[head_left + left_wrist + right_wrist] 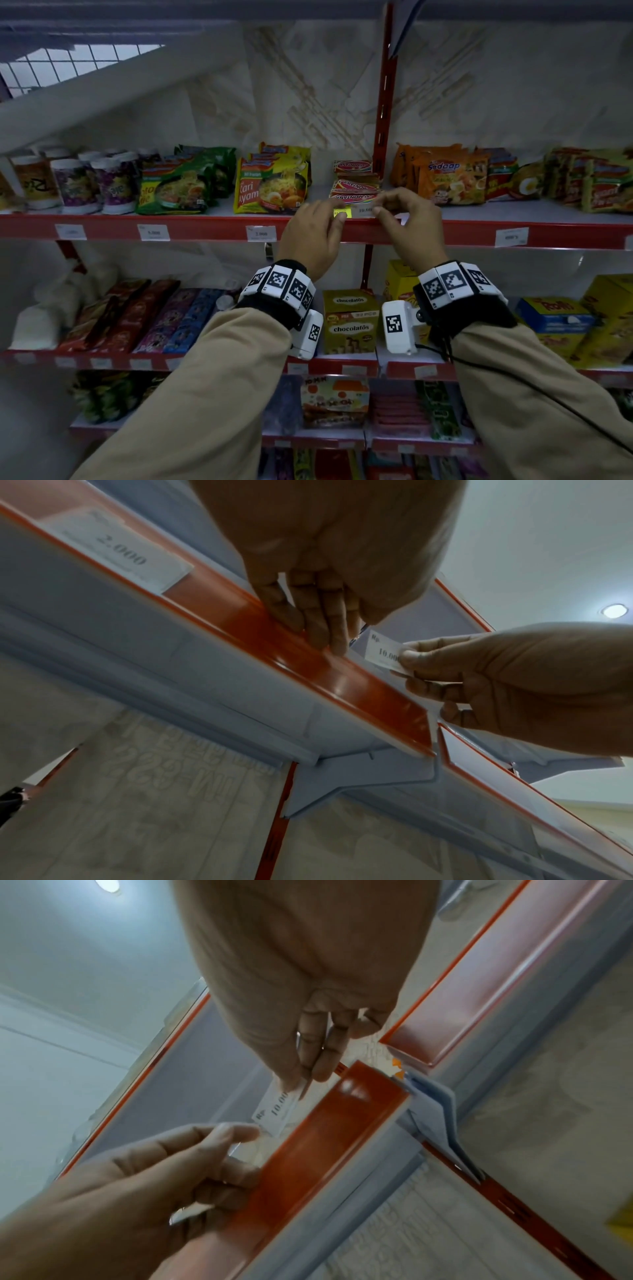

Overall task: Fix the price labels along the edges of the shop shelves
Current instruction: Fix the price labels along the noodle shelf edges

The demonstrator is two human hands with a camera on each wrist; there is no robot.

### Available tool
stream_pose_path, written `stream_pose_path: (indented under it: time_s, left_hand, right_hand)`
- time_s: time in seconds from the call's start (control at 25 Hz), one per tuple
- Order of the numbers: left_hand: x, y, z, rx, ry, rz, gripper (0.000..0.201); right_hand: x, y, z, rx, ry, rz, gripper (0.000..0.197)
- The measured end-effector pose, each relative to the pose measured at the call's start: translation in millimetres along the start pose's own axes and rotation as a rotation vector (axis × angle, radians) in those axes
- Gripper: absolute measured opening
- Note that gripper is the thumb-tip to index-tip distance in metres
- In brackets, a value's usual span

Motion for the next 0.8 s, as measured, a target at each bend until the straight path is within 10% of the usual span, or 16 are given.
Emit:
stream_pose_path:
  time_s: [0.8]
  left_hand:
    - [-6.8,-10.6,-0.2,0.147,-0.103,0.277,0.023]
  right_hand:
    - [9.4,-12.3,-5.7,0.39,0.296,-0.57,0.015]
Point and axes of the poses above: each hand's wrist, its own z-axis towards the middle knuckle, its own y-axis out of the back of the hand, x = y × z, the point moved 6 cm from there along z, towards the middle knuckle, and after that the axes turned 14 degrees about -z, right-handed, at the moved point
